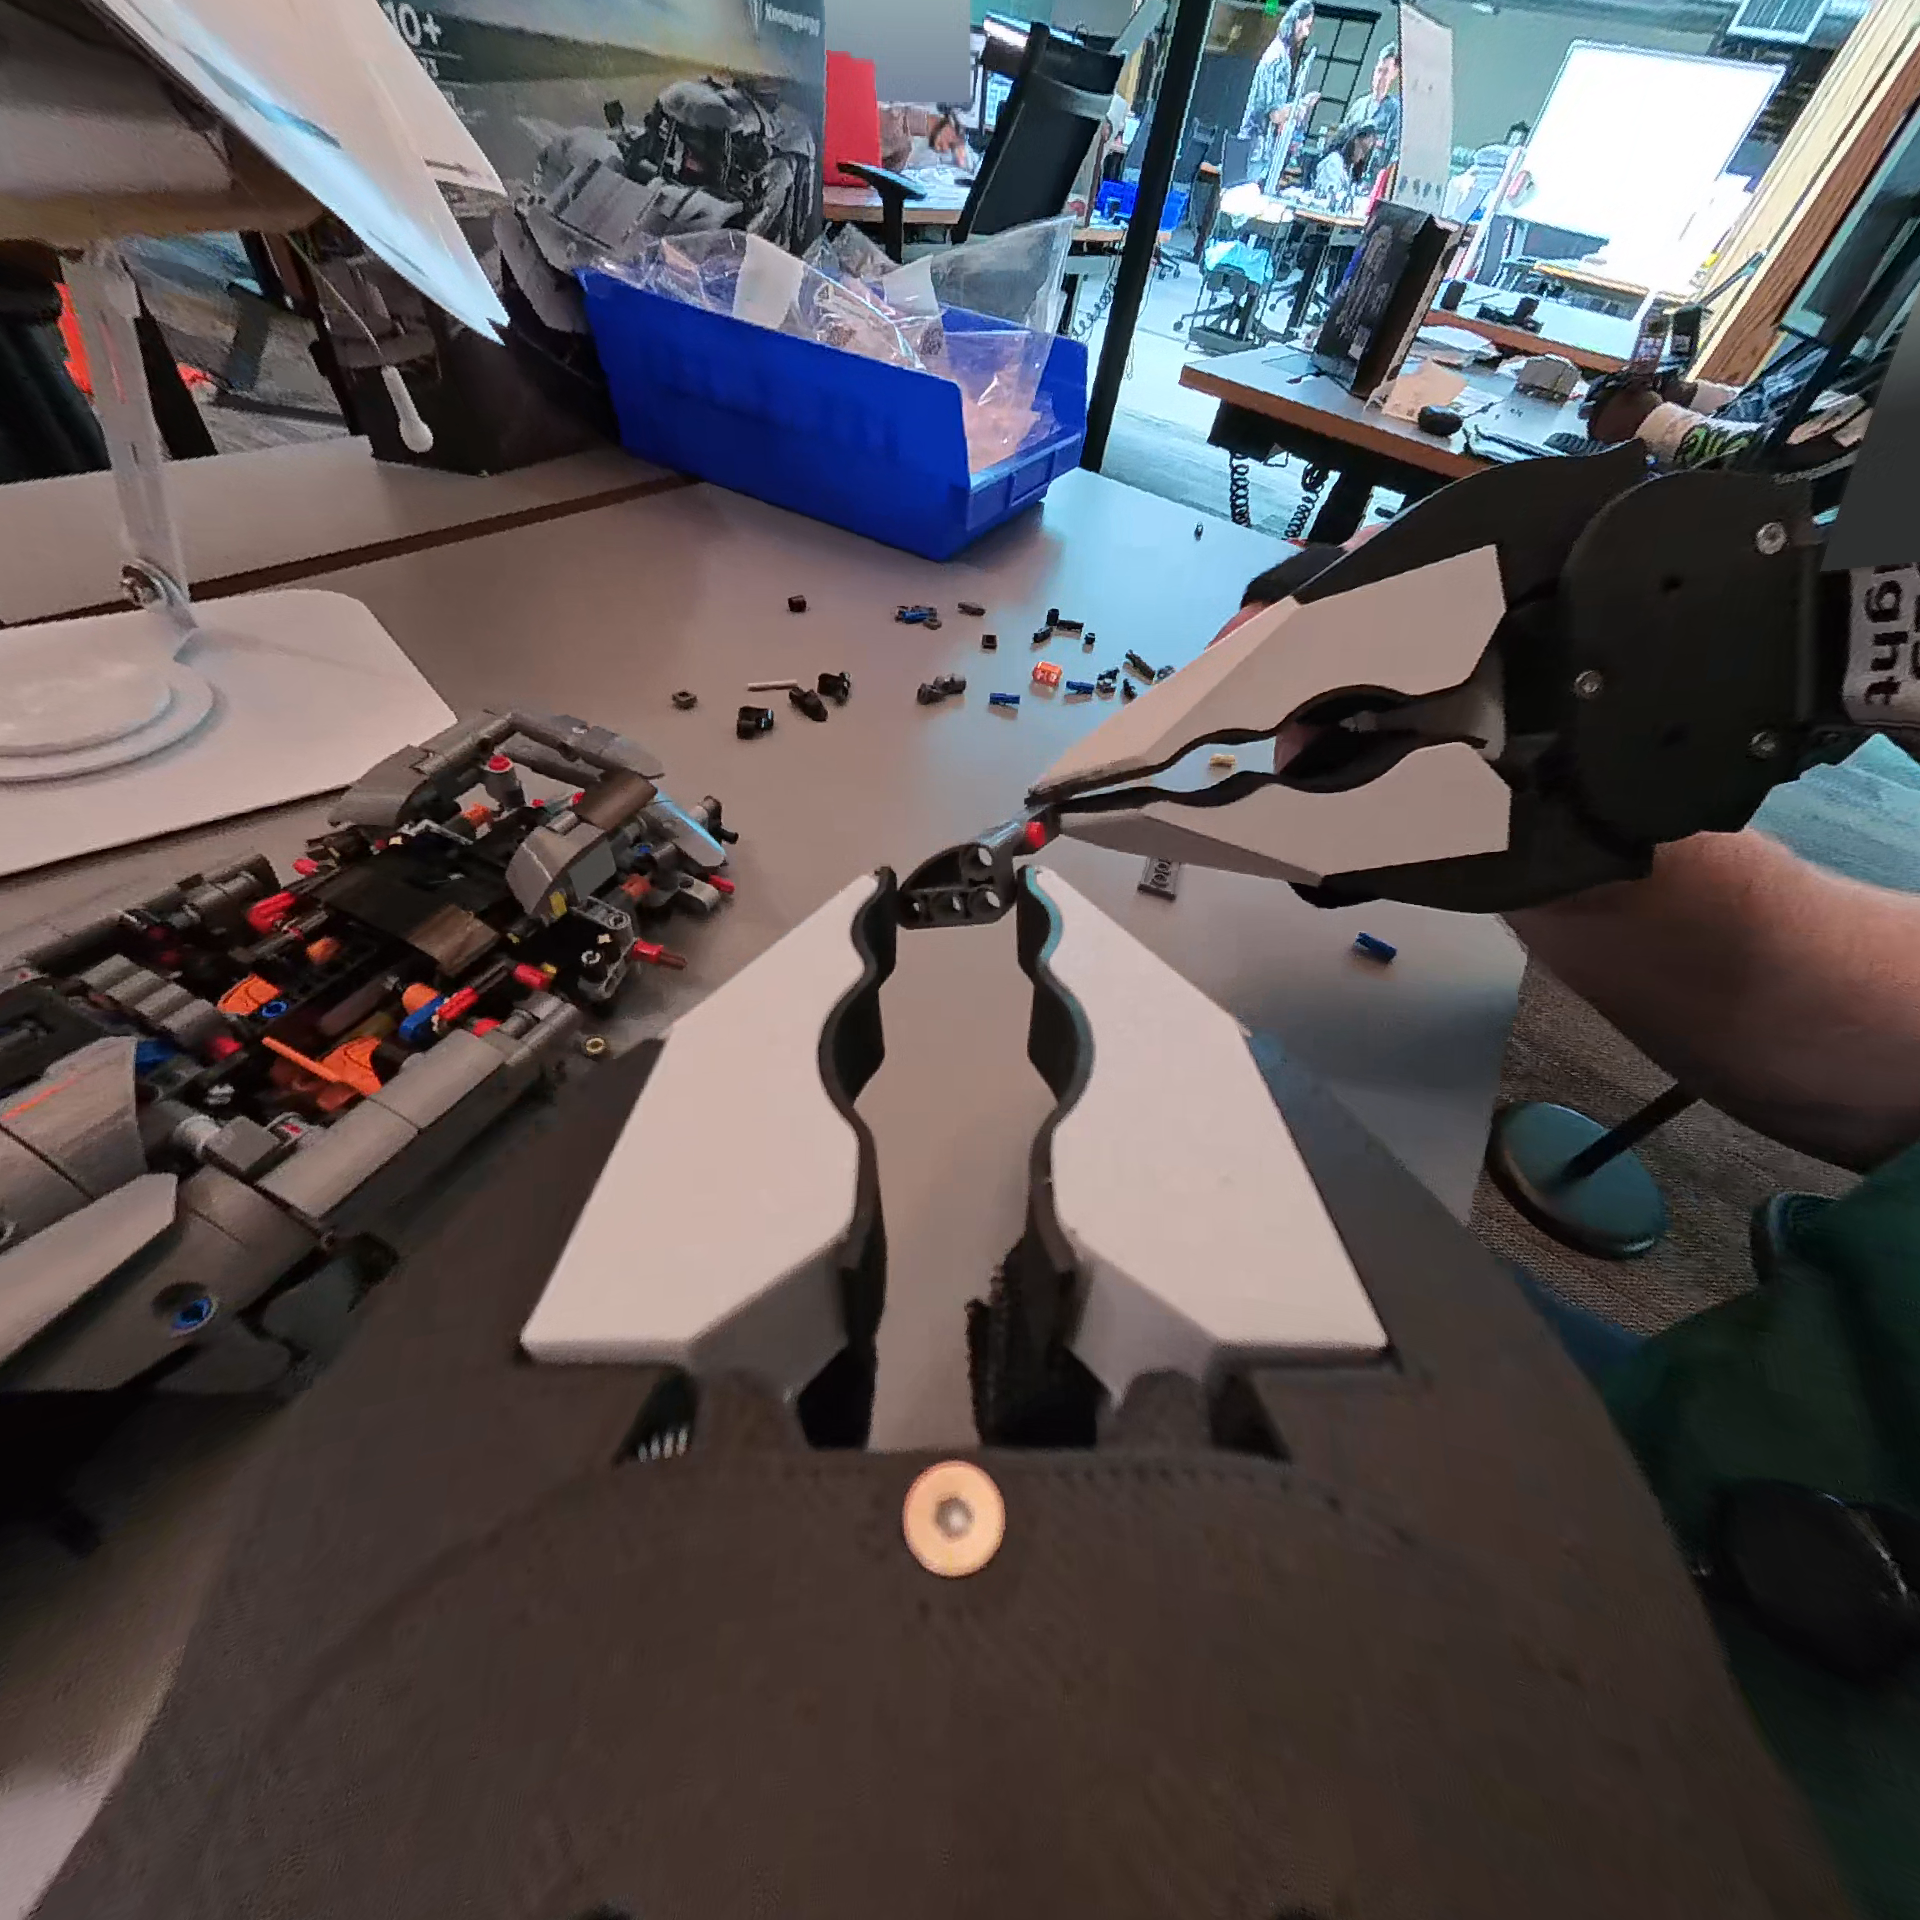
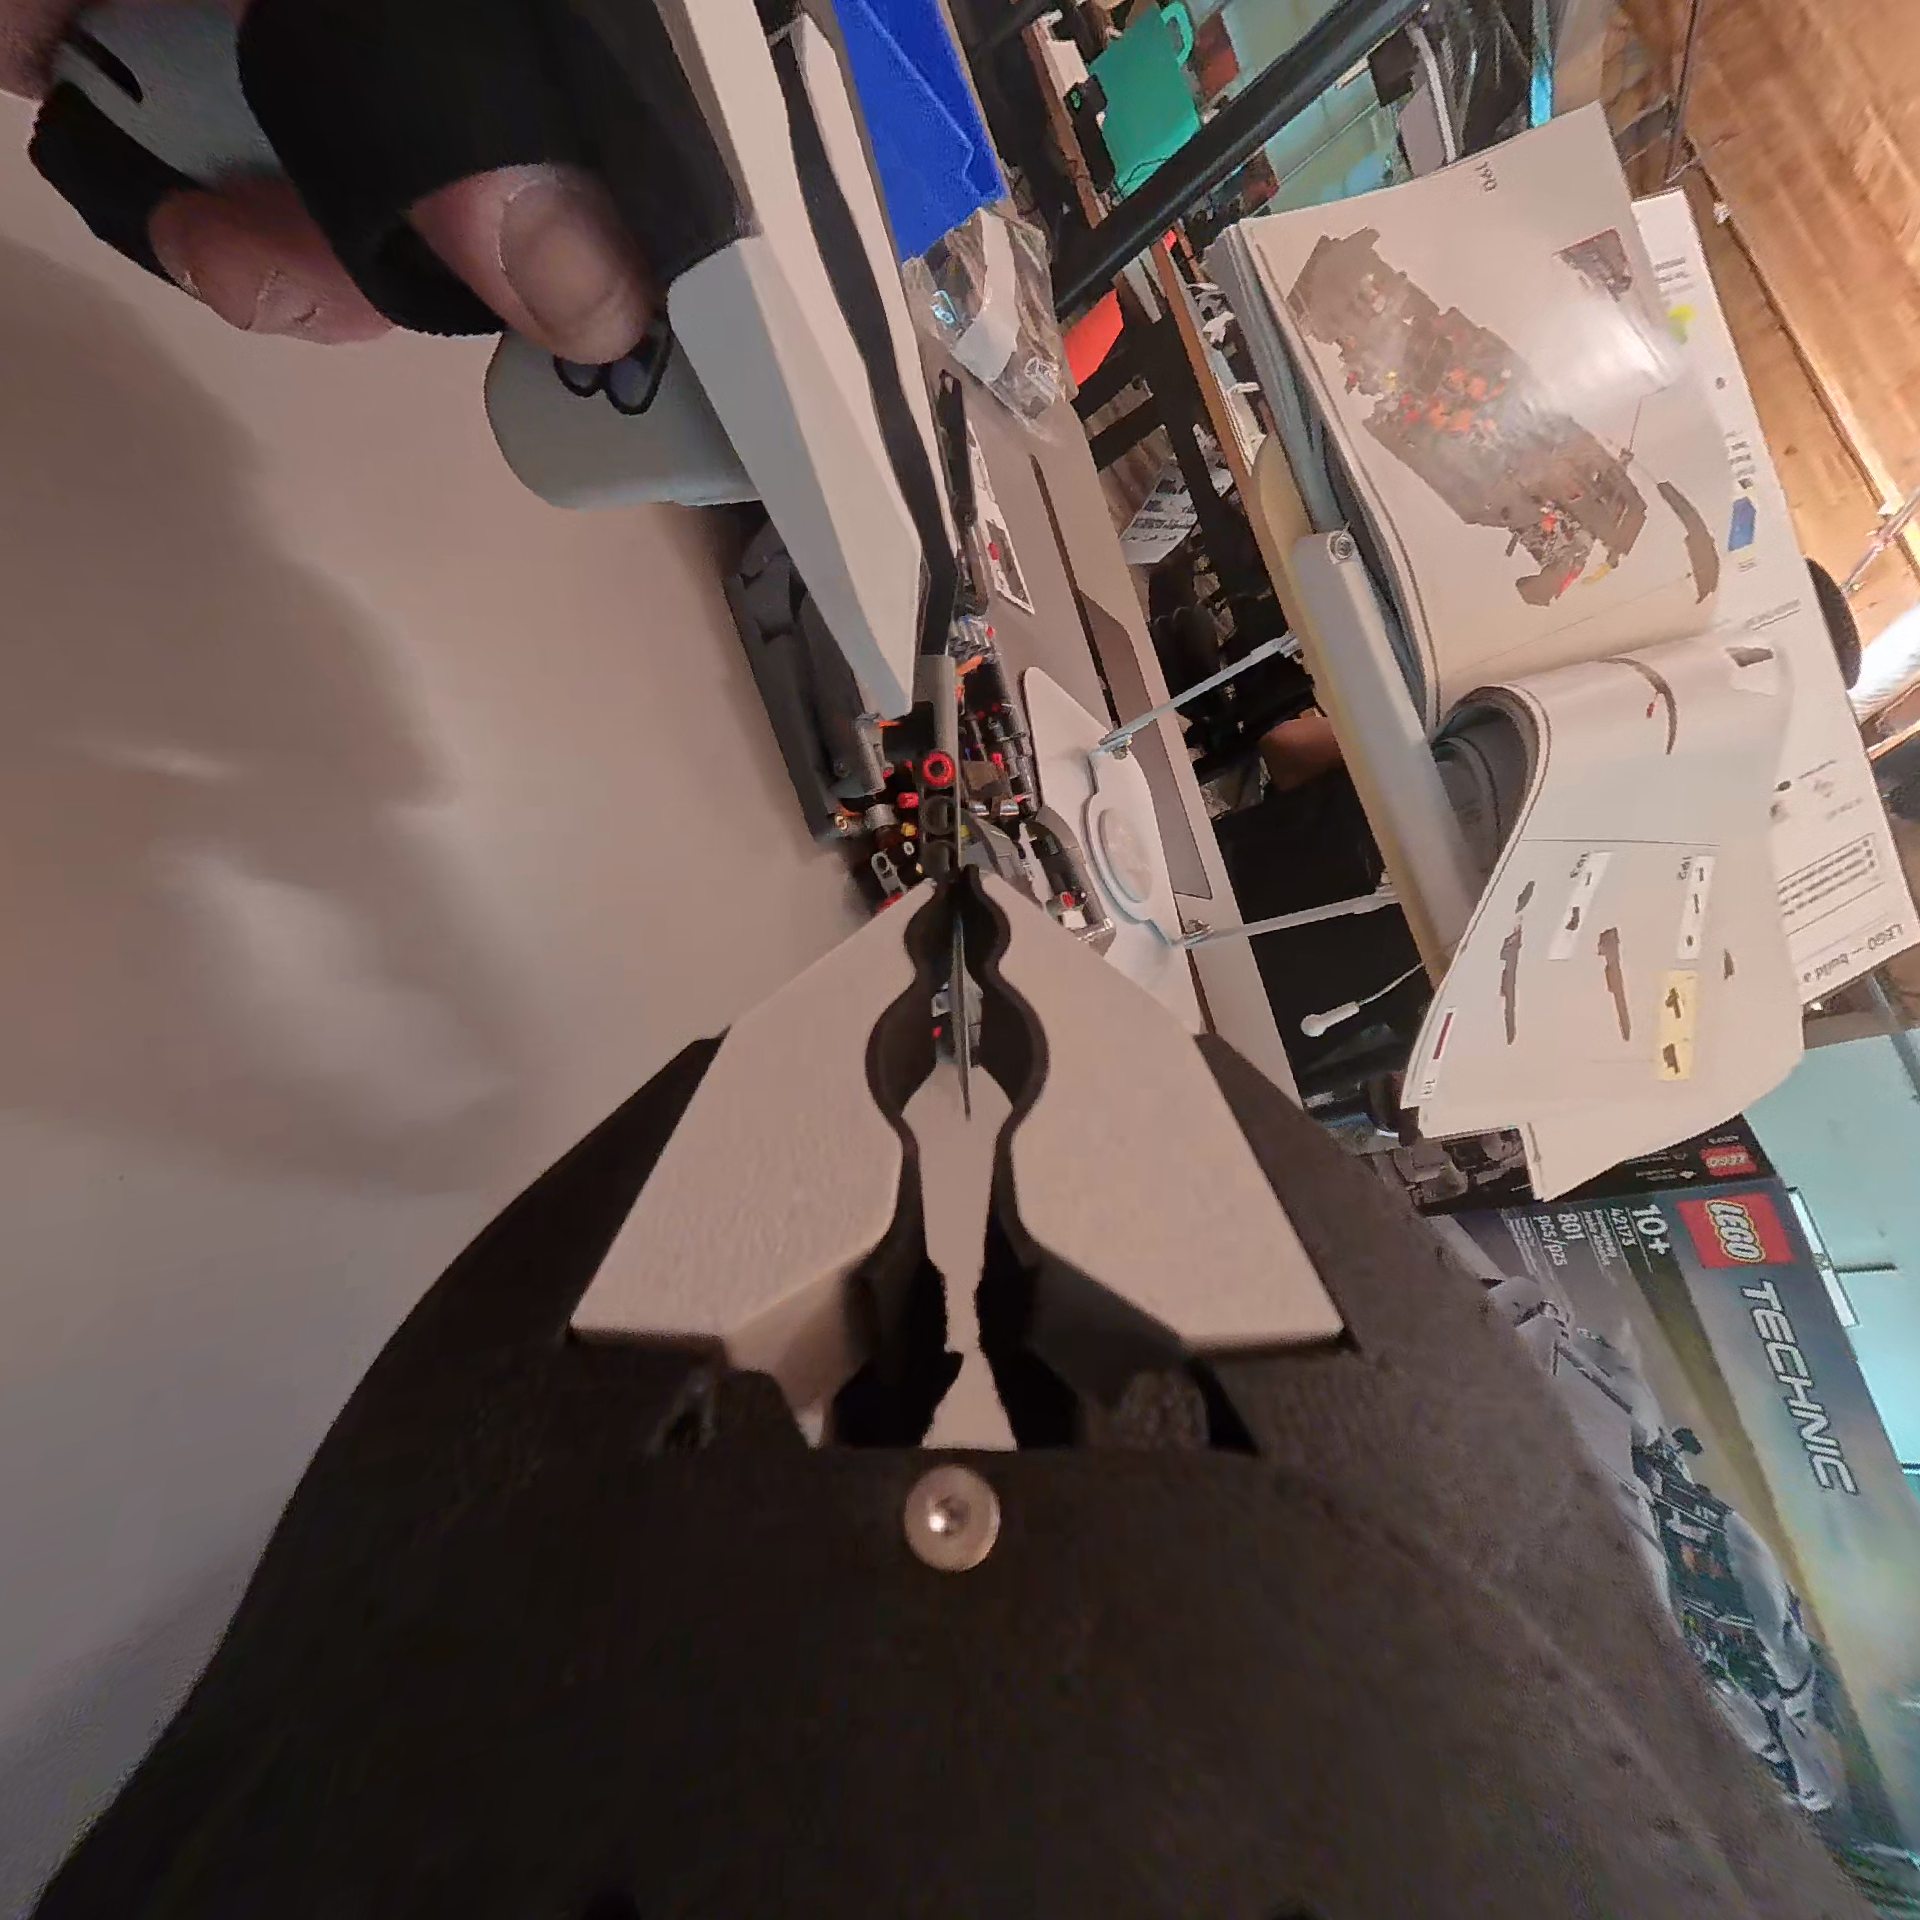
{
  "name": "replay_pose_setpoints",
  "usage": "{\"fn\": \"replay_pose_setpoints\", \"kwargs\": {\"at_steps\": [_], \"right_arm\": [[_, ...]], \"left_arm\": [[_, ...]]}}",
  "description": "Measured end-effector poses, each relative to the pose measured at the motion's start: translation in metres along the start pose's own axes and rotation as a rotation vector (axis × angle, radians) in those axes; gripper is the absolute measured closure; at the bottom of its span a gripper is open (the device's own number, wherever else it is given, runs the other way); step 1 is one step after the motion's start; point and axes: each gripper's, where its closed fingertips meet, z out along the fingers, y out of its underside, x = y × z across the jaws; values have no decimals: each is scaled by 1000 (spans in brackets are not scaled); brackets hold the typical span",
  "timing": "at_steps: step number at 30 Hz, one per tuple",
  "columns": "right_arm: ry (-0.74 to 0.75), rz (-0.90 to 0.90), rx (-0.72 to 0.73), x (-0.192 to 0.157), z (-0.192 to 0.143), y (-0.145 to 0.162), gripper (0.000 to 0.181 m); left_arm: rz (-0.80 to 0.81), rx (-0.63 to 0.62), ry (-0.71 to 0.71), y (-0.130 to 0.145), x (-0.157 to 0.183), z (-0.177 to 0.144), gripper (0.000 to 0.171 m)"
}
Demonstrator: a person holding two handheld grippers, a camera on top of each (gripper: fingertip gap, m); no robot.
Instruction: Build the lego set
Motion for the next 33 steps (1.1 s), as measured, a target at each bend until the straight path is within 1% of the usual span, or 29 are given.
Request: {"fn": "replay_pose_setpoints", "kwargs": {"at_steps": [3,6,7,9,10,19,23,24,25,33], "right_arm": [[-2,-11,0,-3,0,1,181],[0,-23,9,-4,0,-1,181],[-1,-26,16,-4,-1,-2,181],[-1,-32,29,-4,-2,-4,181],[1,-38,27,-4,-2,-3,181],[10,-24,63,-3,-5,-1,181],[7,20,65,0,-4,6,169],[6,31,82,0,-5,6,178],[9,40,92,1,-6,7,179],[-23,112,109,0,-5,18,181]], "left_arm": [[-27,8,11,3,0,0,149],[-33,-24,22,8,-1,1,138],[-37,-26,35,8,1,1,138],[-46,-33,67,8,6,4,144],[-40,-37,56,9,5,5,148],[-101,14,104,3,6,8,149],[-130,56,139,-4,8,9,149],[-124,48,142,-3,9,10,148],[-120,43,143,-3,10,12,148],[-120,26,149,1,8,22,148]]}}
